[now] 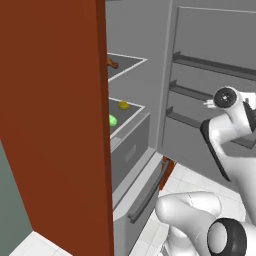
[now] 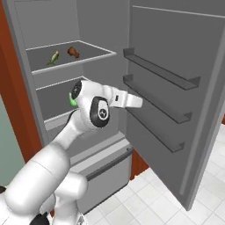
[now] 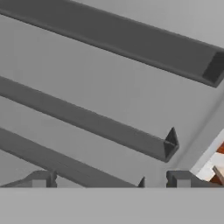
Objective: Gather the lemon and corn from the fridge and place them on a tray on the dining counter. Then gather the chicken drumstick and fish from the fridge and place them on the other tray.
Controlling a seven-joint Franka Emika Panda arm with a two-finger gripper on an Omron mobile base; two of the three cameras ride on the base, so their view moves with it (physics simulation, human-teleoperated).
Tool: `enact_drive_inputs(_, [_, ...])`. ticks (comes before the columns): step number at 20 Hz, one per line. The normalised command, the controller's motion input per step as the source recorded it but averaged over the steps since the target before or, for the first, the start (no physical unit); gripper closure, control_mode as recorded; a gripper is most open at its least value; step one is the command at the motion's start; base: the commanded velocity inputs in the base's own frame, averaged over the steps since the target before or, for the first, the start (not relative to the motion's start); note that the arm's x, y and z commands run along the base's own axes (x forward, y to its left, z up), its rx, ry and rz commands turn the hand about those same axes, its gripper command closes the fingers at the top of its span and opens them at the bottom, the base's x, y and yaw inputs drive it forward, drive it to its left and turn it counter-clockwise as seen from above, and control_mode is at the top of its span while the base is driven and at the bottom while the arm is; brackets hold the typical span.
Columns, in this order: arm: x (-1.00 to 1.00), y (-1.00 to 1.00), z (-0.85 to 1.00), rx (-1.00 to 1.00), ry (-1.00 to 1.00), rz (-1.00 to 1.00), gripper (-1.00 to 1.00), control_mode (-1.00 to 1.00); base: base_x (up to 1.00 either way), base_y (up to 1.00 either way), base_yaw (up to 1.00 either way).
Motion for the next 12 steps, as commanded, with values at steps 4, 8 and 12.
enact_drive_inputs(4, [0.05, 0.47, 0.0, 0.08, 0.02, 0.55, -1.0, -1.0, 0.0, 0.0, 0.0])
enact_drive_inputs(8, [0.16, 0.5, 0.0, 0.08, 0.02, 0.53, -1.0, -1.0, 0.0, 0.0, 0.0])
enact_drive_inputs(12, [0.39, 0.58, 0.0, 0.09, 0.08, 0.46, -1.0, -1.0, 0.0, 0.0, 0.0])
